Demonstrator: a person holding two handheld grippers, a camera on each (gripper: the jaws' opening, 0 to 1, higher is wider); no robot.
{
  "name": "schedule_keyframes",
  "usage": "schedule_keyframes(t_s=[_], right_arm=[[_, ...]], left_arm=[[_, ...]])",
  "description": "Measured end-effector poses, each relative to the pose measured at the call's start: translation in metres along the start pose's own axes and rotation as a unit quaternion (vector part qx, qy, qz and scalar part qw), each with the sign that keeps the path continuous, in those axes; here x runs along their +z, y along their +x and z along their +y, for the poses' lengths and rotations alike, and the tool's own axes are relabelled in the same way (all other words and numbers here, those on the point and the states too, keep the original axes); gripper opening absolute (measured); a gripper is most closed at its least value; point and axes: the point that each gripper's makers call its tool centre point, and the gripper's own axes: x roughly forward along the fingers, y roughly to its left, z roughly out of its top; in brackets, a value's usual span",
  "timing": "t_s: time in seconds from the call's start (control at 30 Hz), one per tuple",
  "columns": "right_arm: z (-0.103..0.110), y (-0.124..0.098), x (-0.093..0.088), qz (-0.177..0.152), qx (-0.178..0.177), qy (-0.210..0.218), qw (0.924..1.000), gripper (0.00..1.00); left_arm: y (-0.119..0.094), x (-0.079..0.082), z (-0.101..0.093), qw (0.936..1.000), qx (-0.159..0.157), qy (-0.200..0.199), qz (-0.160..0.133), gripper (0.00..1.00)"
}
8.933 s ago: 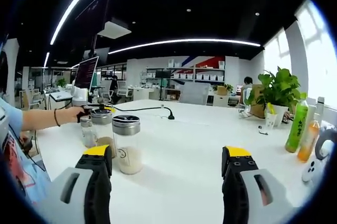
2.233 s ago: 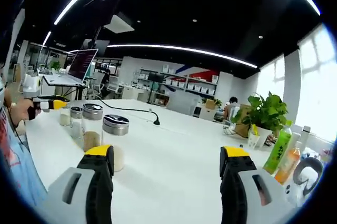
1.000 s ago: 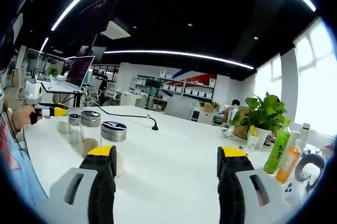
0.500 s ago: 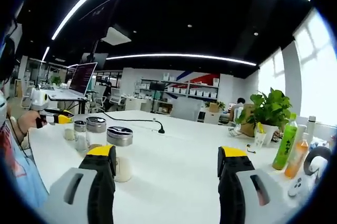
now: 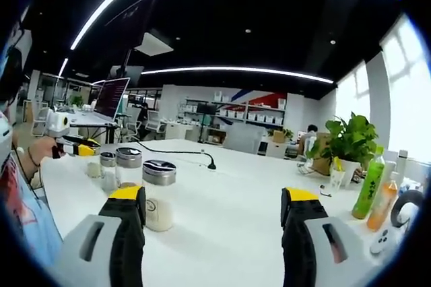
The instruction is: Rotate the seasoning bottle until the label or dispensing opening points toward the visible target arrow and the bottle remains upright within the marked orientation range
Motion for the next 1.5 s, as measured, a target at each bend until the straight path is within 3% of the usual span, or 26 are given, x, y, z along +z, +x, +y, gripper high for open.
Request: schedule_keyframes(t_s=[0.3, 0.57, 0.7, 0.77, 0.8, 1.07, 1.13, 1.2, 1.3, 1.37, 1.43, 1.5], right_arm=[[0.001, -0.001, 0.002, -0.002, 0.007, 0.018, 0.9998, 0.89], [-0.004, -0.003, 0.002, -0.002, -0.003, 0.019, 0.9998, 0.90], [0.001, -0.001, -0.001, 0.004, 0.009, 0.021, 0.9997, 0.90], [0.004, -0.001, -0.003, 0.008, 0.013, 0.019, 0.9997, 0.90], [0.004, -0.002, -0.003, 0.010, 0.013, 0.017, 0.9997, 0.89], [-0.001, -0.002, -0.011, 0.029, 0.006, 0.015, 0.9995, 0.88], [0.000, -0.001, -0.011, 0.032, 0.006, 0.015, 0.9994, 0.88], [0.003, 0.000, -0.010, 0.033, 0.009, 0.016, 0.9993, 0.88], [0.007, 0.000, -0.010, 0.035, 0.015, 0.013, 0.9992, 0.88], [0.007, -0.001, -0.008, 0.035, 0.013, 0.009, 0.9993, 0.88], [0.006, -0.001, -0.004, 0.028, 0.009, 0.004, 0.9995, 0.88], [0.005, -0.001, -0.004, 0.028, 0.007, 0.002, 0.9996, 0.89]], left_arm=[[-0.001, -0.001, -0.001, 0.9992, -0.036, -0.009, -0.012, 0.33], [0.000, -0.001, -0.002, 0.9984, -0.055, -0.010, 0.007, 0.33], [-0.001, -0.002, -0.002, 0.9978, -0.064, -0.011, 0.010, 0.33], [-0.001, -0.002, -0.002, 0.9977, -0.065, -0.018, 0.010, 0.33], [-0.001, -0.004, -0.002, 0.9973, -0.059, -0.041, 0.014, 0.33], [-0.002, -0.006, -0.002, 0.9975, -0.062, -0.027, 0.020, 0.34], [-0.004, -0.008, 0.006, 0.9969, -0.043, -0.059, 0.031, 0.45], [-0.009, -0.005, 0.008, 0.9981, -0.031, -0.045, 0.030, 0.55], [-0.020, 0.004, 0.004, 0.9984, -0.024, -0.046, 0.024, 0.57], [-0.025, 0.004, 0.004, 0.9972, -0.007, -0.065, 0.037, 0.60], [-0.028, 0.007, 0.004, 0.9956, 0.018, -0.084, 0.038, 0.64], [-0.030, 0.012, 0.009, 0.9935, 0.066, -0.091, 0.016, 0.61]])
